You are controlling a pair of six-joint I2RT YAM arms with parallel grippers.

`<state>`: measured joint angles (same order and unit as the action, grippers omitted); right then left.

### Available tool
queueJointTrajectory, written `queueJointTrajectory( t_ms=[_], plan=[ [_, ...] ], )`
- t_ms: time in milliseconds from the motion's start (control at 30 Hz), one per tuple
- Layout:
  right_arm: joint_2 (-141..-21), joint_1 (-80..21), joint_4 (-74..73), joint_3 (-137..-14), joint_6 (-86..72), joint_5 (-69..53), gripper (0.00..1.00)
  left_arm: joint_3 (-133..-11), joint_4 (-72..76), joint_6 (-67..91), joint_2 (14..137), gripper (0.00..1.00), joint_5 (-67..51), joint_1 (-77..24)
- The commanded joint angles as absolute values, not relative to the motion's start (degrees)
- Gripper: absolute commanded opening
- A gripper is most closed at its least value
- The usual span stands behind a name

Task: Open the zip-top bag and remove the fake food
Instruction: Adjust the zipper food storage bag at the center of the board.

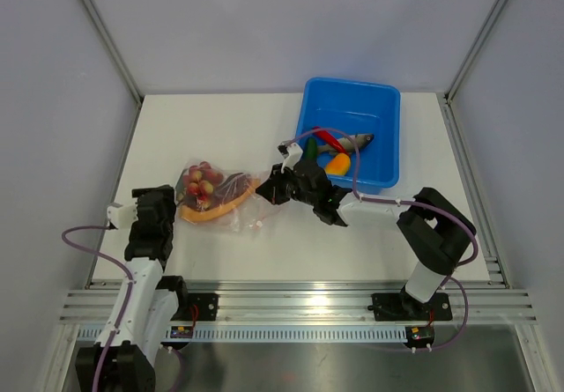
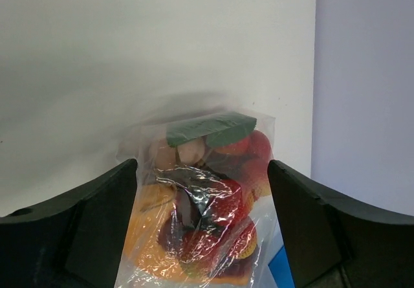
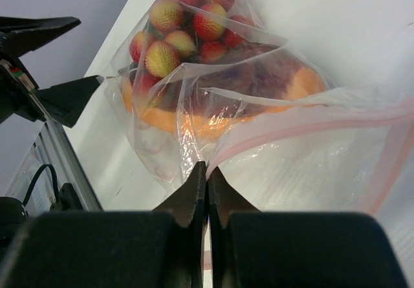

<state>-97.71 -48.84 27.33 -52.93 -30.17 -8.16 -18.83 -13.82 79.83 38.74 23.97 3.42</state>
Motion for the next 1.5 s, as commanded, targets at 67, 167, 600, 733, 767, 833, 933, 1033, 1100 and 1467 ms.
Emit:
queueJointTrajectory(
  t_ms=[67,167,600,733,767,833,933,1033,1100,1467],
  plan=[
    [-97.5,-48.4,25.8,-56.1,-27.9,-6.7,0.02,-23.3,-9.8,70.3,40.7,0.88,22.4,3.2],
    [-97.6,-48.4,23.9,-56.9,-27.4,-6.2,0.02,-23.4,-8.4,69.2,43.5,0.88,20.6,3.3],
    [-98.3,-48.2,20.8,-59.2,-25.4,-4.3,0.02,-23.8,-11.5,71.2,50.6,0.81,19.2,3.2],
    [-98.3,-48.2,20.7,-59.1,-25.2,-4.2,0.02,-23.5,-11.4,71.8,53.2,0.74,18.3,3.3],
    [-98.2,-48.2,20.6,-59.2,-25.2,-4.2,0.02,-23.3,-11.4,72.4,53.3,0.71,18.2,3.3],
    [-98.1,-48.2,20.7,-59.1,-25.3,-4.2,0.02,-22.6,-11.9,73.3,53.4,0.67,19.1,3.3],
    [-97.8,-48.1,20.7,-58.9,-25.2,-4.1,0.02,-21.4,-11.5,75.3,53.3,0.57,19.7,4.0],
    [-97.7,-48.2,20.7,-58.8,-25.5,-4.3,0.02,-21.1,-11.7,75.9,53.1,0.48,20.2,5.1],
    [-97.9,-48.1,20.7,-58.8,-25.6,-4.5,0.02,-21.0,-12.0,76.4,52.6,0.46,20.7,5.4],
    [-99.1,-48.1,20.8,-59.2,-25.8,-4.9,0.02,-21.4,-13.8,75.6,48.0,0.11,21.8,5.3]
  ],
)
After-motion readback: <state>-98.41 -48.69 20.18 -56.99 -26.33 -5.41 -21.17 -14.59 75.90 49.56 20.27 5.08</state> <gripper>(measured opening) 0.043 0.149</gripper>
